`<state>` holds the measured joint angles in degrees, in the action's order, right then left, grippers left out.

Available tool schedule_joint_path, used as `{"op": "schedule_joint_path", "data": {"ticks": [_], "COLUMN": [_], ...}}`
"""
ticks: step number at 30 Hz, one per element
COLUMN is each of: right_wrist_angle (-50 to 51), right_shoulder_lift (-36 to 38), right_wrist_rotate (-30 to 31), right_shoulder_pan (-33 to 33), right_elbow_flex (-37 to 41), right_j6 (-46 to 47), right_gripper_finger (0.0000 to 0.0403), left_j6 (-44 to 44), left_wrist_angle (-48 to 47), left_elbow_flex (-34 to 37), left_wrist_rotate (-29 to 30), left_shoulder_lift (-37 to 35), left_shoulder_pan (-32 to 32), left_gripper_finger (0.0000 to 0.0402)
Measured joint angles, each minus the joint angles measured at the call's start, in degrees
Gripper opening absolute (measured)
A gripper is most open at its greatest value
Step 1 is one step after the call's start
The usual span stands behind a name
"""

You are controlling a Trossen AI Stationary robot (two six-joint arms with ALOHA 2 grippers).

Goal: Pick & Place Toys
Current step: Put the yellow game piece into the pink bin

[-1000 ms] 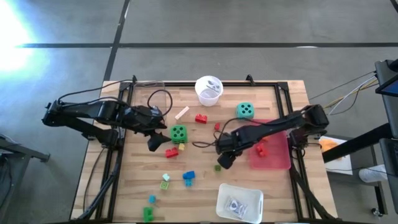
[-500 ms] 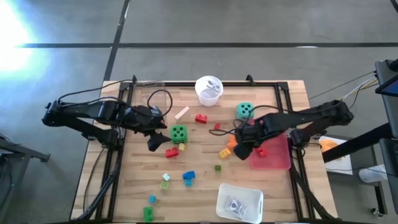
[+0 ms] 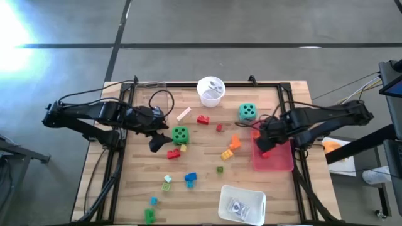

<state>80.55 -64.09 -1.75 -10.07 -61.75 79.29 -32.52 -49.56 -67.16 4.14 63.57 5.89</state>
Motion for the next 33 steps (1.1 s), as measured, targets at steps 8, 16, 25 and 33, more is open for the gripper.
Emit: {"op": "schedule_joint_path", "data": {"ticks": [8,16,25,33], "right_wrist_angle": [-3.89,-16.65,-17.30,-20.58], "right_shoulder_lift": [4.24,0.55,-7.09,-7.58], "right_wrist_rotate": [-4.78,-5.99,-10.10,-10.42], "right_shoulder_pan": [-0.07,-0.22,-3.24,-10.11], "right_elbow_flex": [10.15,14.71,14.44,16.44], "right_j6": [7.30,5.08,7.31,21.34], "right_gripper_finger": [0.0120,0.0120,0.0120,0.0120], "left_j6": [0.01,-0.03,-0.53,-0.67], "left_wrist_angle": [0.00,-0.02,-0.02,-0.04], "left_elbow_flex": [0.00,0.00,0.00,0.00], "left_wrist_rotate": [-0.02,-0.02,-0.04,-0.04], "left_shoulder_lift": [0.00,0.00,0.00,0.00], "left_shoulder_pan": [0.00,0.00,0.00,0.00], "left_gripper_finger": [0.0340,0.0340,0.0340,0.0340]}}
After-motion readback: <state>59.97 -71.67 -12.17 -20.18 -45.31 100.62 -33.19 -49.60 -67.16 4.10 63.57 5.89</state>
